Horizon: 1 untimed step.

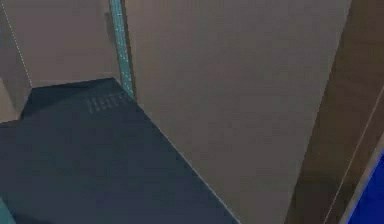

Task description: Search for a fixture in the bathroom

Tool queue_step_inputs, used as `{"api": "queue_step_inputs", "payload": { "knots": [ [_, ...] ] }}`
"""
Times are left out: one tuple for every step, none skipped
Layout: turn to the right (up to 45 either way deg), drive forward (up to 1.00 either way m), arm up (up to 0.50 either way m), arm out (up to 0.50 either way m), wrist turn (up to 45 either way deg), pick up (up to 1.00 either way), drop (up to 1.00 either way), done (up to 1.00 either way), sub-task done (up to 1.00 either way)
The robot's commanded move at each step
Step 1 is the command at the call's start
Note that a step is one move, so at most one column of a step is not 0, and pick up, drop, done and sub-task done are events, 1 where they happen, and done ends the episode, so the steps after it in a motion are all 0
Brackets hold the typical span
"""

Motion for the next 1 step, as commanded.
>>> {"api": "queue_step_inputs", "payload": {
  "knots": [
    [-30.0,0.00,0.00,0.00,0.0,0.00,0.00,0.00,0.00]
  ]
}}
